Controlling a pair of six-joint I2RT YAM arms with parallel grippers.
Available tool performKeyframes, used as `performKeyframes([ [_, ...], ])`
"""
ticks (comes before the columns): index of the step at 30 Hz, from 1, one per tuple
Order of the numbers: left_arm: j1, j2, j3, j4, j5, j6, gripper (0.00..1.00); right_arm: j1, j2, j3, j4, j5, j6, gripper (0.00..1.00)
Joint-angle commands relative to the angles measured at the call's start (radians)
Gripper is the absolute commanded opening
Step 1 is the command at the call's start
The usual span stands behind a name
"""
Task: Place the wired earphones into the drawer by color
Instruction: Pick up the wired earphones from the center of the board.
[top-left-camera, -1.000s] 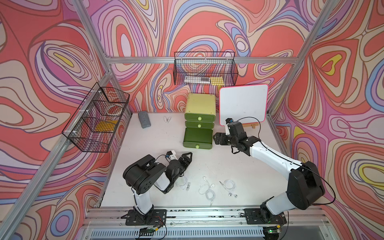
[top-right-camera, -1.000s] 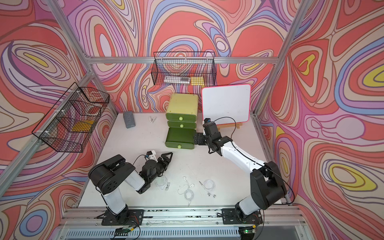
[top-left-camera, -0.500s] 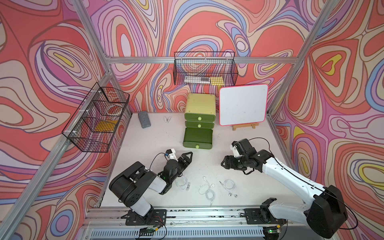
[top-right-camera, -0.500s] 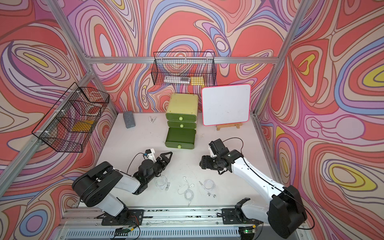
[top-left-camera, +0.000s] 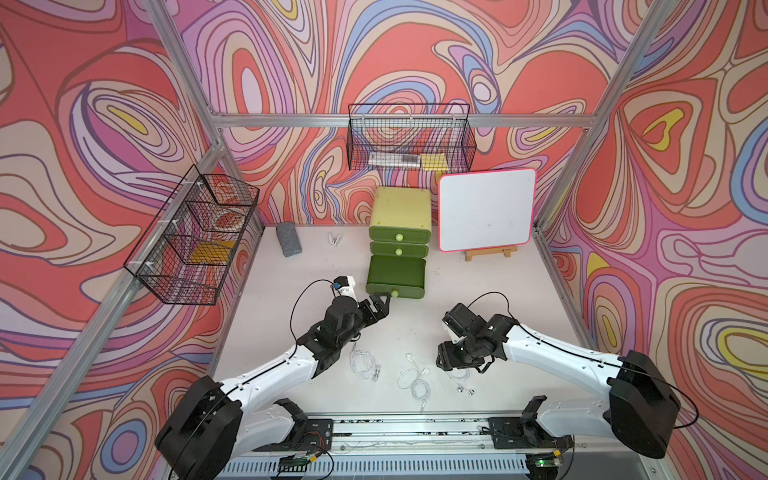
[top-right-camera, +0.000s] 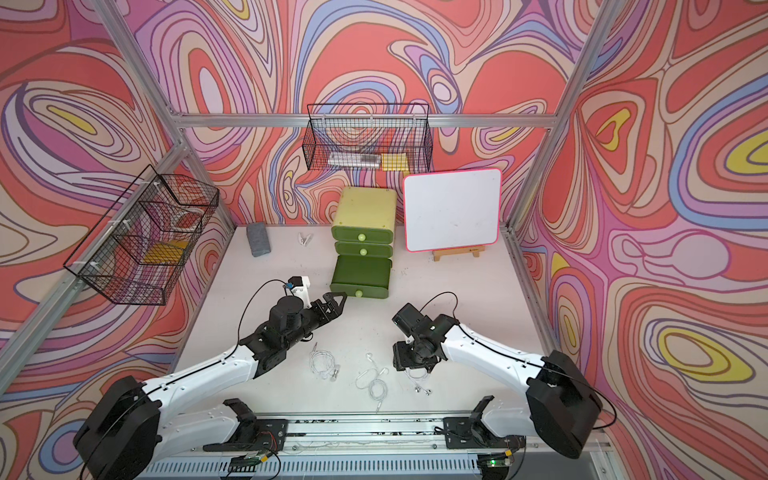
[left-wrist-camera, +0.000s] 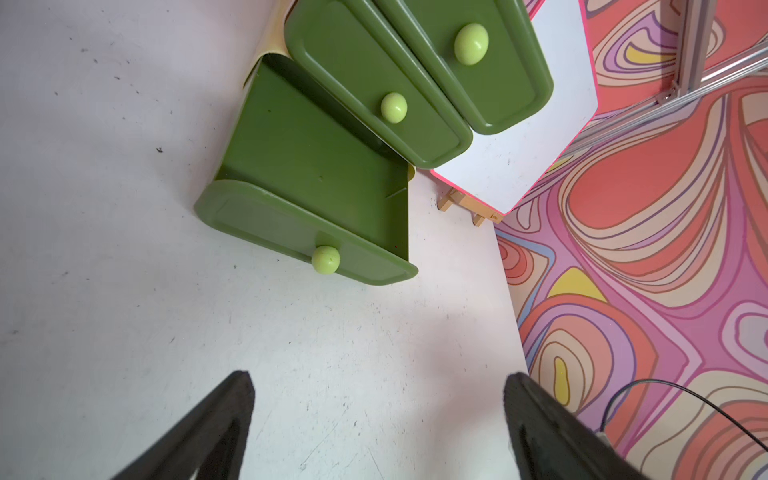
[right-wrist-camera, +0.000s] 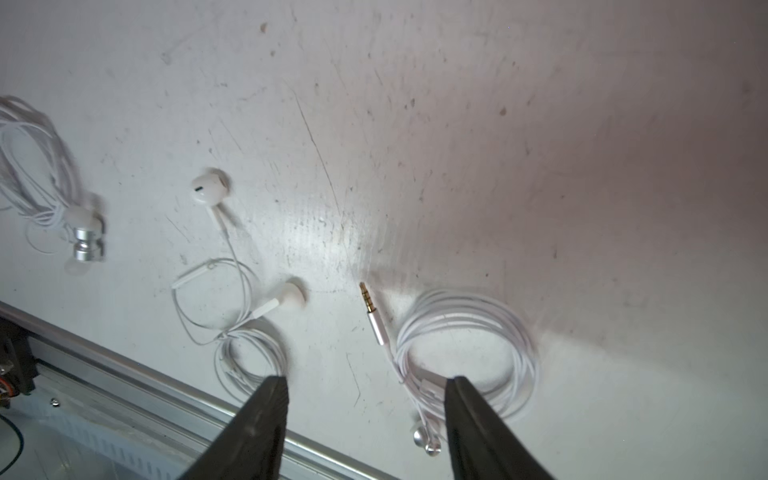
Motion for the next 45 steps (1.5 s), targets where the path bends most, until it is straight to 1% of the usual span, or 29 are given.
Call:
performKeyframes([
  [1, -0.001, -0.061, 0.012, -0.209, -0.047, 0.095, 0.95, 0.028, 0.006, -0.025, -0.01, 0.029, 0.028, 0.58],
  [4, -0.001, -0.106, 0.0, -0.23, -0.072, 0.095, 0.96, 0.045, 0.02, -0.038, -0.012, 0.035, 0.033, 0.54],
  [6, -0.001, -0.128, -0.046, -0.228, -0.082, 0.088, 0.97, 0.053, 0.033, -0.04, -0.011, 0.046, 0.034, 0.52],
  [9, -0.001, -0.151, -0.067, -0.224, -0.086, 0.08, 0.97, 0.064, 0.054, -0.038, -0.006, 0.064, 0.034, 0.51],
  [18, -0.001, -0.202, -0.082, -0.253, -0.106, 0.084, 0.97, 0.081, 0.118, -0.032, 0.018, 0.09, 0.023, 0.47],
  [20, -0.001, -0.21, -0.087, -0.255, -0.112, 0.086, 0.97, 0.081, 0.132, -0.031, 0.021, 0.095, 0.018, 0.44],
  [25, -0.001, -0.223, -0.104, -0.243, -0.119, 0.081, 0.97, 0.086, 0.167, -0.025, 0.025, 0.102, 0.009, 0.41],
  [32, -0.001, -0.224, -0.109, -0.235, -0.12, 0.078, 0.97, 0.088, 0.187, -0.023, 0.027, 0.096, 0.007, 0.28],
  [34, -0.001, -0.224, -0.109, -0.234, -0.12, 0.078, 0.97, 0.088, 0.188, -0.022, 0.027, 0.096, 0.006, 0.19],
  [37, -0.001, -0.226, -0.109, -0.235, -0.123, 0.08, 0.97, 0.088, 0.19, -0.023, 0.028, 0.095, 0.007, 0.1],
  [42, 0.0, -0.231, -0.115, -0.236, -0.129, 0.078, 0.97, 0.087, 0.188, -0.023, 0.027, 0.096, 0.003, 0.02],
  [45, -0.001, -0.234, -0.115, -0.237, -0.131, 0.08, 0.97, 0.088, 0.183, -0.021, 0.026, 0.098, 0.002, 0.01],
])
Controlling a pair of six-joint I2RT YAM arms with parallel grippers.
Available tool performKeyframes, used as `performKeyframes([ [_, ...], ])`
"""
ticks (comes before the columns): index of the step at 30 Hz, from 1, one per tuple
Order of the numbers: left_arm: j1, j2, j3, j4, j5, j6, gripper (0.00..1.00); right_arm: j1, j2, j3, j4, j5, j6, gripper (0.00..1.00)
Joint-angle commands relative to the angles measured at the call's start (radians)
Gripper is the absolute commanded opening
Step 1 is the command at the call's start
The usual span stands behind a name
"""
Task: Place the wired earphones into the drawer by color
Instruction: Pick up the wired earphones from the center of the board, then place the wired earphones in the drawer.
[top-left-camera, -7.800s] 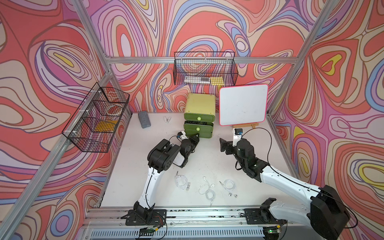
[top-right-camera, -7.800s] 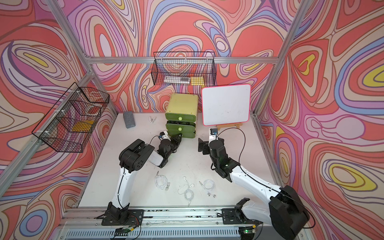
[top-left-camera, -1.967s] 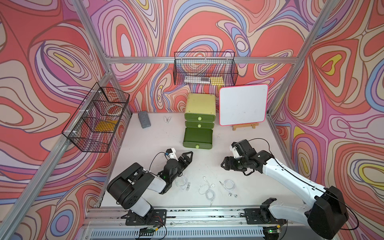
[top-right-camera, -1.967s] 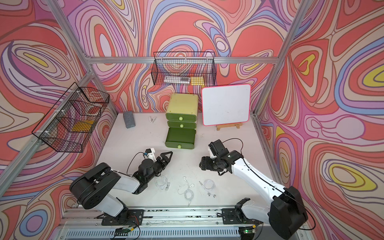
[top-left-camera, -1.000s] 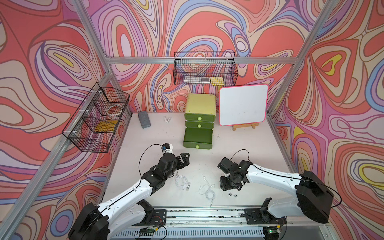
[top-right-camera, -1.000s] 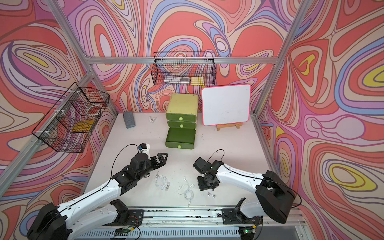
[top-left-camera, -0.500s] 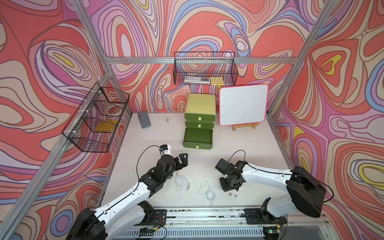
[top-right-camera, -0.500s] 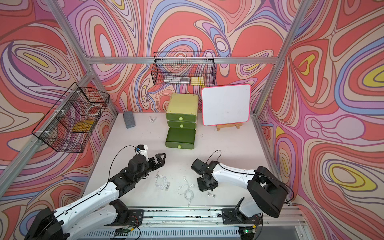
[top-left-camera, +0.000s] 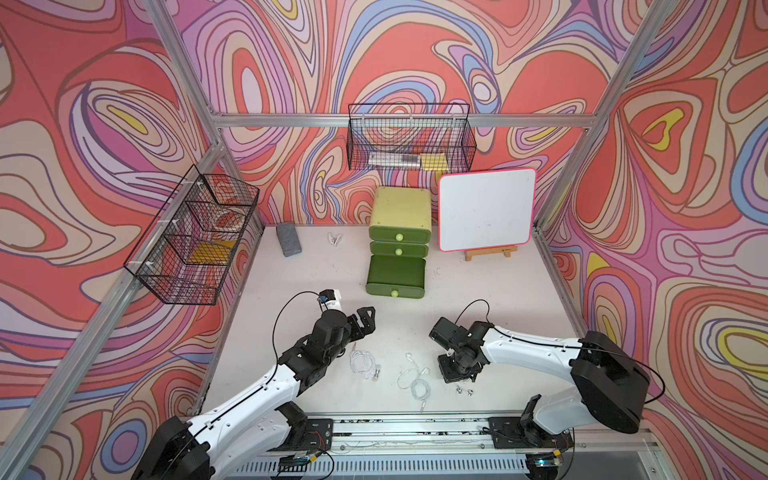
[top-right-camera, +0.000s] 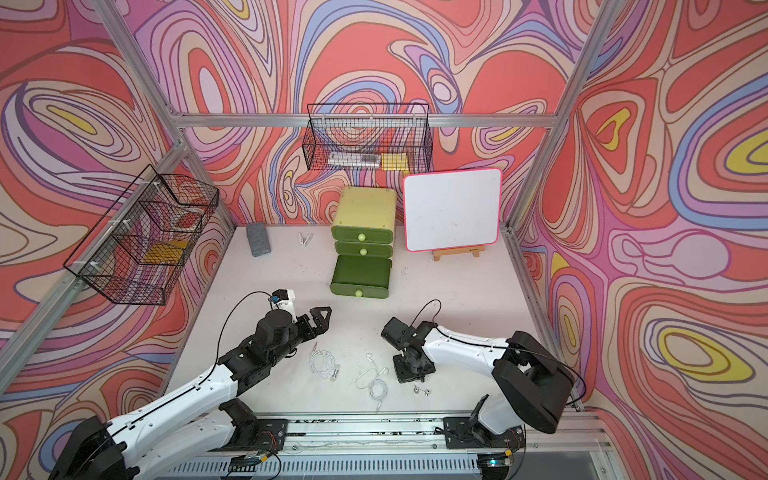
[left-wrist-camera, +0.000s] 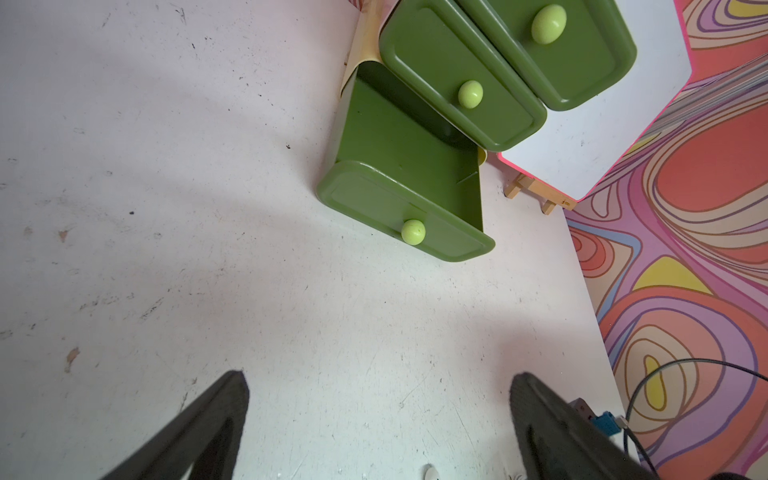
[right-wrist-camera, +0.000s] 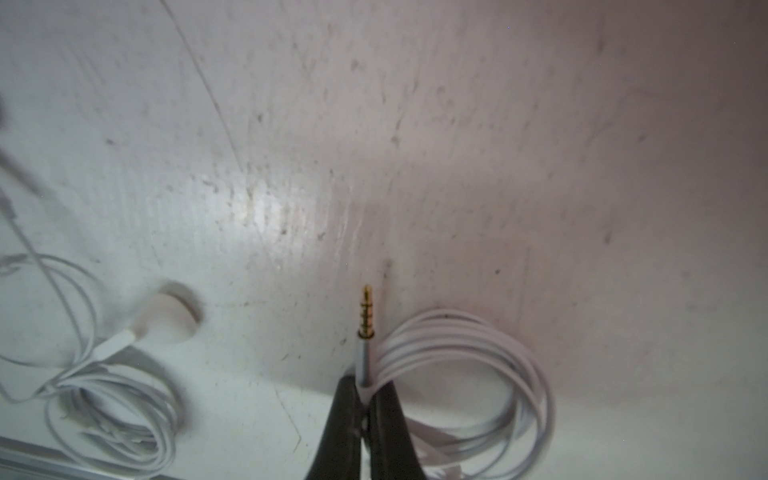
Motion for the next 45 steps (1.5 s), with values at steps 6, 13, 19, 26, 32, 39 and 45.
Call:
performKeyframes([
  [6, -0.001, -0.023, -0.012, -0.027, -0.022, 0.015, 0.97, 0.005, -0.011, 0.015, -0.002, 0.011, -0.004, 0.01],
  [13, 0.0, -0.042, -0.015, -0.049, -0.036, 0.029, 0.97, 0.005, -0.067, 0.115, -0.077, 0.058, -0.03, 0.0],
  [19, 0.0, -0.081, -0.017, -0.089, -0.052, 0.052, 0.98, 0.005, -0.083, 0.247, -0.102, 0.129, -0.077, 0.0],
  [26, -0.001, -0.159, -0.007, -0.191, -0.09, 0.097, 0.99, 0.0, -0.002, 0.448, -0.057, 0.217, -0.164, 0.0],
  [32, -0.001, -0.211, -0.009, -0.25, -0.107, 0.139, 0.99, -0.038, 0.11, 0.613, 0.05, 0.237, -0.233, 0.0],
  [39, -0.001, -0.222, -0.001, -0.289, -0.098, 0.197, 0.99, -0.118, 0.224, 0.732, 0.188, 0.208, -0.244, 0.0],
  [45, -0.001, -0.23, -0.004, -0.298, -0.111, 0.235, 0.99, -0.175, 0.281, 0.75, 0.322, 0.212, -0.237, 0.0],
])
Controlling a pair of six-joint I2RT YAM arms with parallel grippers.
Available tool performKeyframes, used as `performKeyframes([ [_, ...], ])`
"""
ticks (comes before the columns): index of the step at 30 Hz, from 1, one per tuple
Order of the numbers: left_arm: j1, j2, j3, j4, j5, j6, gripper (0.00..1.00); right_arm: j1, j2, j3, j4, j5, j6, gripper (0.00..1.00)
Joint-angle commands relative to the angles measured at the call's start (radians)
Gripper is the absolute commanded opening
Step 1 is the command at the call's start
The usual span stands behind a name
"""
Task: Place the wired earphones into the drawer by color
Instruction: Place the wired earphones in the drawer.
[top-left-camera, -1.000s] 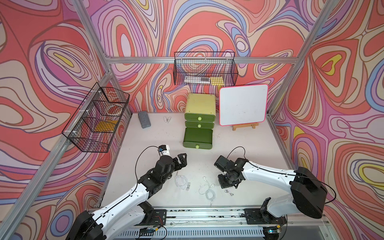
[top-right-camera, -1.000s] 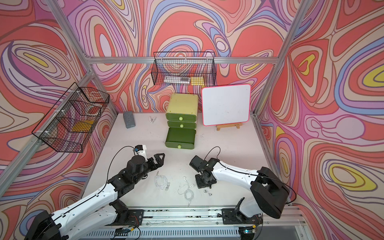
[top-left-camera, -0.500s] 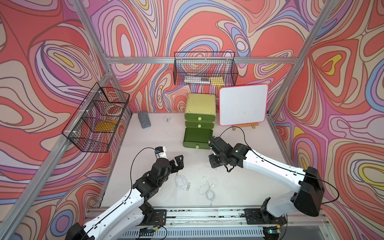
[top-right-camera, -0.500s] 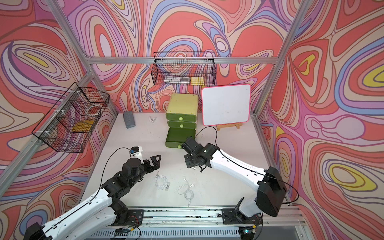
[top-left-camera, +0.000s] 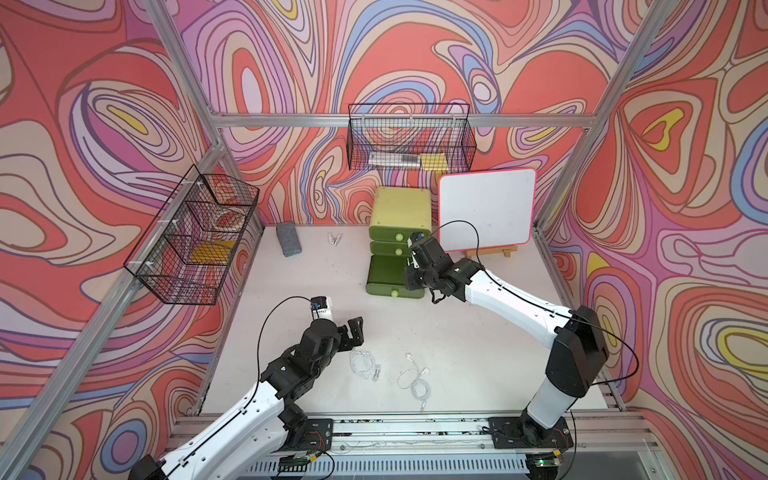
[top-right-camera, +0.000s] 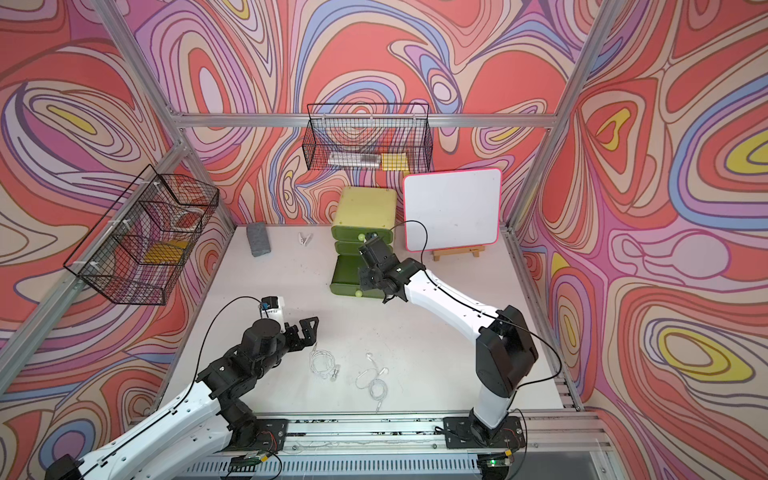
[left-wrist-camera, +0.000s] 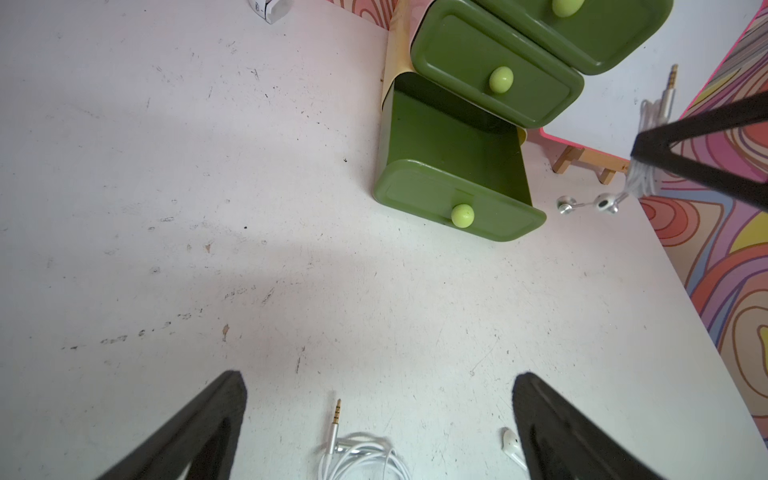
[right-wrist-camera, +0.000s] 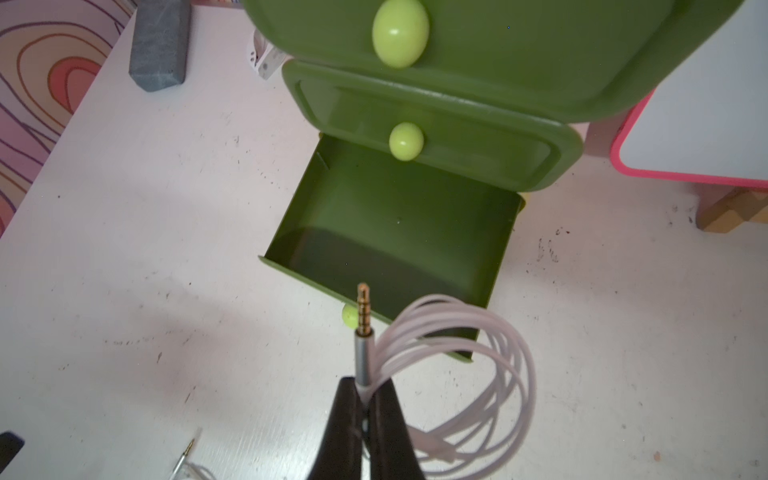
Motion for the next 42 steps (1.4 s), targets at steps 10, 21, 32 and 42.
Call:
performKeyframes([
  [10, -0.001, -0.029, -0.01, -0.026, -0.065, 0.066, 0.99, -0.046, 0.143, 0.069, 0.203, 0.042, 0.0, 0.0],
  [21, -0.001, -0.035, -0.026, -0.009, -0.078, 0.071, 0.99, -0.052, 0.257, 0.104, 0.234, 0.02, 0.017, 0.0],
  [32, -0.001, -0.029, -0.003, -0.077, -0.072, 0.073, 0.99, -0.059, 0.327, 0.099, 0.243, -0.03, 0.05, 0.0],
  [42, -0.001, -0.01, 0.045, -0.178, -0.041, 0.049, 0.99, -0.06, 0.343, 0.086, 0.244, -0.051, 0.062, 0.02],
])
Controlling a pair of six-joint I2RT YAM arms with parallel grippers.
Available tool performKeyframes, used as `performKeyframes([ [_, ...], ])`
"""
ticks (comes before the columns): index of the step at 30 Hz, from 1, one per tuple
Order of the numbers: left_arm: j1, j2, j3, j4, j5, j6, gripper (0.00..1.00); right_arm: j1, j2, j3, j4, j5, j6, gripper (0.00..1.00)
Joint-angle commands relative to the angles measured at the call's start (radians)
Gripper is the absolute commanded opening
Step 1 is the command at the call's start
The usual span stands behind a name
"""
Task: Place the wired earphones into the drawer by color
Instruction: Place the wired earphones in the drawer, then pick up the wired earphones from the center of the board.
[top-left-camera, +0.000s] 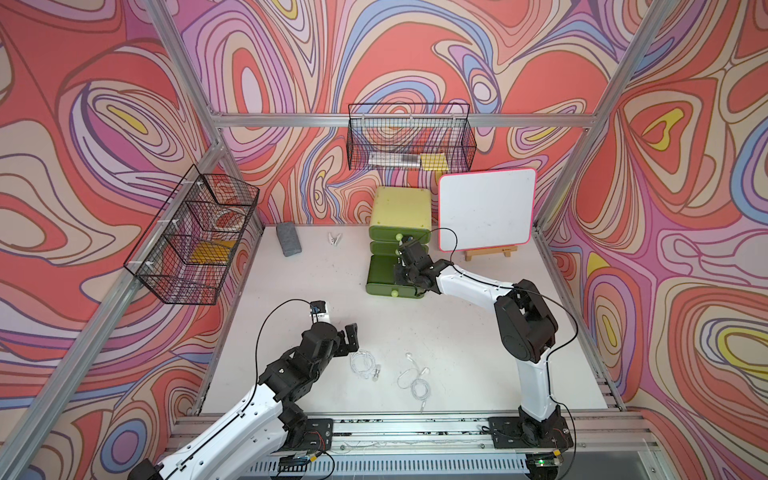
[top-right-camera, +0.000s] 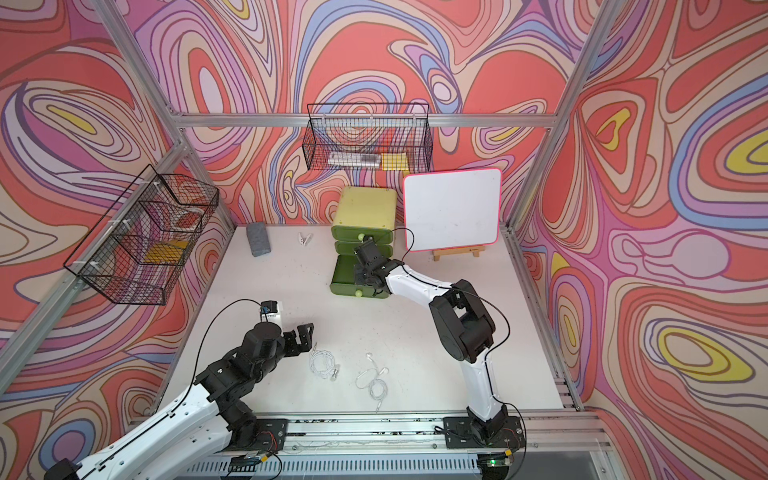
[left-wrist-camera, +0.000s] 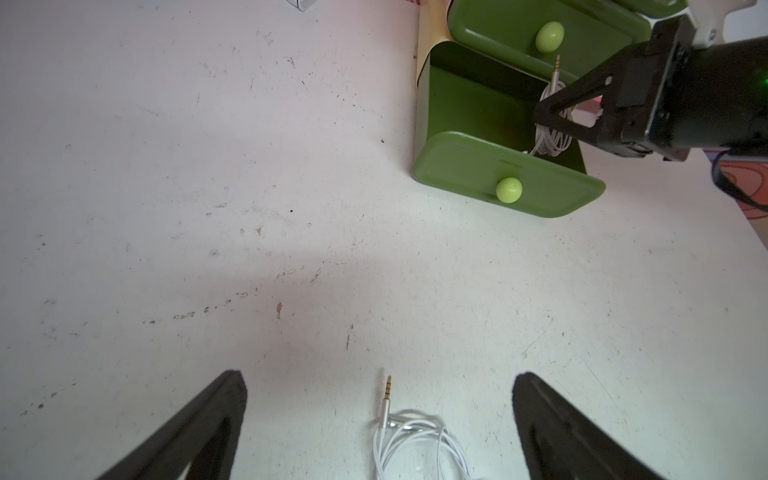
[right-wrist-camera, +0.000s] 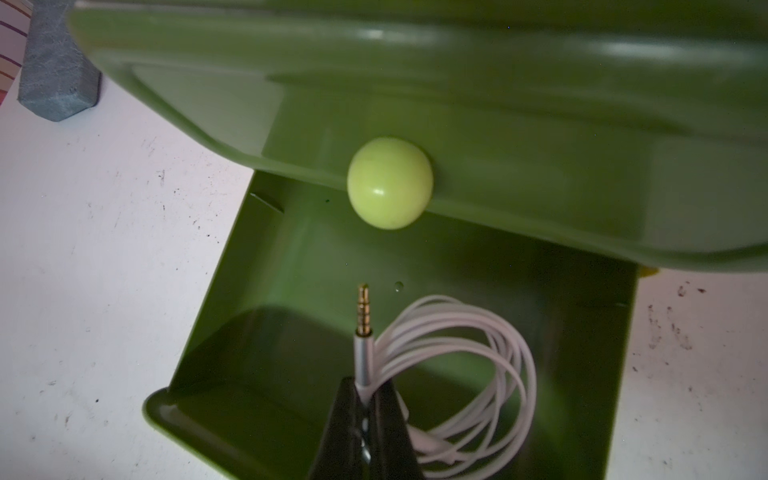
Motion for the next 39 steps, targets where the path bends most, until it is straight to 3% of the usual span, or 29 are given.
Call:
performKeyframes([
  [1, -0.001, 0.021, 0.059, -0.09, 0.011, -0.009, 0.99, -0.004, 0.013, 0.002, 0.012, -0.01, 0.011, 0.04],
  [7, 0.0, 0.045, 0.145, -0.195, 0.029, -0.037, 0.99, -0.004, -0.02, -0.015, 0.008, -0.012, 0.012, 0.25],
  [11, -0.001, 0.057, 0.185, -0.261, 0.044, -0.053, 0.97, -0.004, -0.059, -0.037, 0.008, -0.018, 0.012, 0.33],
  [28, -0.003, 0.22, 0.27, -0.414, 0.168, -0.068, 0.91, -0.044, -0.454, -0.346, 0.064, -0.05, -0.025, 0.52],
  [29, -0.004, 0.228, 0.27, -0.419, 0.175, -0.069, 0.9, -0.045, -0.479, -0.369, 0.068, -0.044, -0.031, 0.57],
  [32, -0.007, 0.245, 0.266, -0.429, 0.185, -0.075, 0.88, -0.047, -0.547, -0.428, 0.079, -0.025, -0.045, 0.98],
  [39, -0.015, 0.278, 0.237, -0.407, 0.211, -0.089, 0.82, -0.05, -0.661, -0.558, 0.149, 0.005, -0.092, 0.98],
])
